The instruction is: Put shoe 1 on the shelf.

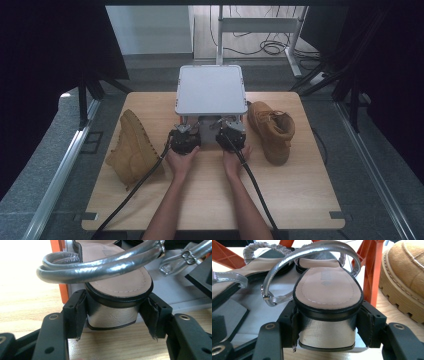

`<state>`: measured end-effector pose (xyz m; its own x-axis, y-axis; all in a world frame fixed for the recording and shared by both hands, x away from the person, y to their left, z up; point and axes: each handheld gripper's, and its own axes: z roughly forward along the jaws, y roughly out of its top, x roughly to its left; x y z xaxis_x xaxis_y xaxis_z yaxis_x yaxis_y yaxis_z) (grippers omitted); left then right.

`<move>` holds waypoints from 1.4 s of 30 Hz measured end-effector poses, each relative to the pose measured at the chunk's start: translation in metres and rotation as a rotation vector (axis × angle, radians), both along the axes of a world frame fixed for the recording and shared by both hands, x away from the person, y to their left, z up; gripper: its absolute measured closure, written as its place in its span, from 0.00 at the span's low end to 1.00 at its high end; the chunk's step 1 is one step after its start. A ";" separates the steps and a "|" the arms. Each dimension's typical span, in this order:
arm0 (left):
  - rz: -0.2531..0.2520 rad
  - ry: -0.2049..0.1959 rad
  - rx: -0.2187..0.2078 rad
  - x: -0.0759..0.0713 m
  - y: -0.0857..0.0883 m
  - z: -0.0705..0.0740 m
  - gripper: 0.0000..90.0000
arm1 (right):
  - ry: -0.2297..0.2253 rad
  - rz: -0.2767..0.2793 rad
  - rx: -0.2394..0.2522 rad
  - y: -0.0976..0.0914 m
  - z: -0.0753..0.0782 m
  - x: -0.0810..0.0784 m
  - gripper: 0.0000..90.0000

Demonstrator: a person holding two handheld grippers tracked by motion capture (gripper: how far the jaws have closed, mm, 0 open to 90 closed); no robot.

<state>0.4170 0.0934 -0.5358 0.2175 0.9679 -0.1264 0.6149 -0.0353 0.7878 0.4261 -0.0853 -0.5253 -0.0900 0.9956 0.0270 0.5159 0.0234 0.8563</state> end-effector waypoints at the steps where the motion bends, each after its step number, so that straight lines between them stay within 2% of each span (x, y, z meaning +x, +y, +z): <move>1: 0.001 0.000 -0.001 0.000 0.000 0.000 0.45 | 0.010 0.001 -0.005 0.000 -0.001 0.001 0.46; 4: 0.000 0.000 0.000 0.000 0.000 0.000 0.45 | 0.021 0.005 -0.027 0.003 -0.004 0.002 0.46; 11: 0.000 -0.001 0.000 0.000 0.000 0.000 0.45 | 0.029 0.001 -0.022 0.005 -0.003 0.008 0.46; 15: -0.002 -0.002 0.002 0.000 0.000 0.000 0.45 | 0.066 0.021 -0.041 0.007 -0.008 0.010 0.45; 16: -0.002 -0.002 0.001 0.000 0.000 0.000 0.45 | 0.055 0.025 -0.044 0.007 -0.010 0.010 0.45; 23: -0.007 -0.001 -0.001 0.000 0.001 -0.001 0.45 | 0.096 0.065 0.017 -0.002 -0.006 0.009 0.42; 26: -0.029 0.000 -0.003 -0.001 0.003 0.001 0.41 | 0.107 0.089 0.036 -0.003 -0.005 0.007 0.38; 29: -0.032 -0.024 -0.019 -0.007 0.005 0.007 0.33 | 0.111 0.125 0.054 -0.007 -0.003 0.002 0.36; 31: -0.031 -0.043 -0.023 -0.011 0.008 0.011 0.33 | 0.104 0.138 0.064 -0.010 0.001 -0.002 0.35; 34: -0.041 -0.045 -0.043 -0.018 0.012 0.012 0.34 | 0.092 0.157 0.068 -0.017 0.006 -0.010 0.35; 36: -0.040 -0.061 -0.052 -0.024 0.013 0.013 0.36 | 0.094 0.176 0.074 -0.022 0.009 -0.016 0.36; 39: -0.018 -0.091 -0.059 -0.033 0.015 0.016 0.46 | 0.085 0.191 0.079 -0.030 0.013 -0.023 0.40; 42: 0.001 -0.088 -0.051 -0.036 0.013 0.014 0.54 | 0.051 0.174 0.066 -0.039 0.014 -0.028 0.50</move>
<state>0.3812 0.1067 -0.5214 0.2288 0.9608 -0.1564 0.5436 0.0072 0.8393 0.3977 -0.1242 -0.5110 -0.2580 0.9609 0.1002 0.5514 0.0613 0.8320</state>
